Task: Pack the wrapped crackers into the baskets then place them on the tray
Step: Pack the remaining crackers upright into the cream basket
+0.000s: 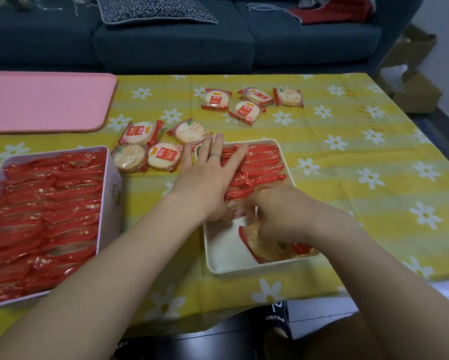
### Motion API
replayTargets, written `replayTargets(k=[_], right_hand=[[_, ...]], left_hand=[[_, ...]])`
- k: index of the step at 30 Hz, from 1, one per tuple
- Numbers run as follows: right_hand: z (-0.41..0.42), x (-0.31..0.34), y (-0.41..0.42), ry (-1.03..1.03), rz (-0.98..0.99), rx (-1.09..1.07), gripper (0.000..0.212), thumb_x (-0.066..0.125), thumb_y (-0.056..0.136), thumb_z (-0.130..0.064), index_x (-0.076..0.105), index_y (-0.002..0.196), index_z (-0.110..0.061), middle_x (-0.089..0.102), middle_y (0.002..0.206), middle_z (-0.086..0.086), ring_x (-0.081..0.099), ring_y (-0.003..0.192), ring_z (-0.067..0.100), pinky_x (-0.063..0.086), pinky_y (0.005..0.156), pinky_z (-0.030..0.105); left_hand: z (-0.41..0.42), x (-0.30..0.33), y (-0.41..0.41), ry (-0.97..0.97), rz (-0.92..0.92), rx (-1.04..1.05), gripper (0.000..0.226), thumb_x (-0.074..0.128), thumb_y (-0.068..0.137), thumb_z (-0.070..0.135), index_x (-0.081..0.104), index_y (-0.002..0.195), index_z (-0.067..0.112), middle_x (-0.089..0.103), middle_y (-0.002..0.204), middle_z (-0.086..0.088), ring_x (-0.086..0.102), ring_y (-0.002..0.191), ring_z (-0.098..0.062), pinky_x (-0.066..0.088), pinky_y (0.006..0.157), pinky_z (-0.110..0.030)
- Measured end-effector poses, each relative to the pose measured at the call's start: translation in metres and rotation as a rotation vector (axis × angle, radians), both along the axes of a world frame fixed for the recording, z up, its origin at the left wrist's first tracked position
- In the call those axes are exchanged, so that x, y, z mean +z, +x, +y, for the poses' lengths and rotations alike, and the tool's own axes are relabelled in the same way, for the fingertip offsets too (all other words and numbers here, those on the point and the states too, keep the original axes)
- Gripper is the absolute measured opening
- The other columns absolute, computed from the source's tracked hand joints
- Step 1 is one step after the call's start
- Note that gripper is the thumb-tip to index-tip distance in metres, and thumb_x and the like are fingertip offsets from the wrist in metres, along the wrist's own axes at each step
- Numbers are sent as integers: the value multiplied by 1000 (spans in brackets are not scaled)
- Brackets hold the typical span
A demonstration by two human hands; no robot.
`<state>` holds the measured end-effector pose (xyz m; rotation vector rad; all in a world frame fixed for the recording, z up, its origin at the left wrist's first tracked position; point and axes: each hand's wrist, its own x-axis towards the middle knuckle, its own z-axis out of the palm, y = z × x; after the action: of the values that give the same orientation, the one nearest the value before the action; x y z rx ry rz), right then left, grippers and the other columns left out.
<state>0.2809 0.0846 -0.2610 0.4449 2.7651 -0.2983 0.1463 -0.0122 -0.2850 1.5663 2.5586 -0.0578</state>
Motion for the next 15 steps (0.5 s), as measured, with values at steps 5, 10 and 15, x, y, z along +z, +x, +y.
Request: replayTargets(k=[5,10,15], right_hand=[[19,21,11,-320,216,-236,13,69,79,-20,65,89,-26,66,80,-6,60,74,13,45,62,22],[35,34,19,-607,519,-581,13,72,81,-12,66,90,-18,65,77,4,58,62,18,46,57,31],[34,37,12,-1080,577,-850,4,62,89,-4,62,86,-4,55,63,7,51,49,13,37,44,23]], left_hand=[[-4,23,-1,229,-263,-97,109,73,58,61,23,150,34,22,151,-4,20,143,-30,20,119,-46],[-7,33,1,365,-407,-181,80,89,56,37,38,117,26,32,119,4,37,108,-23,40,92,-40],[-4,30,10,453,-532,-285,55,83,67,33,42,103,22,44,101,6,44,89,-12,38,71,-25]])
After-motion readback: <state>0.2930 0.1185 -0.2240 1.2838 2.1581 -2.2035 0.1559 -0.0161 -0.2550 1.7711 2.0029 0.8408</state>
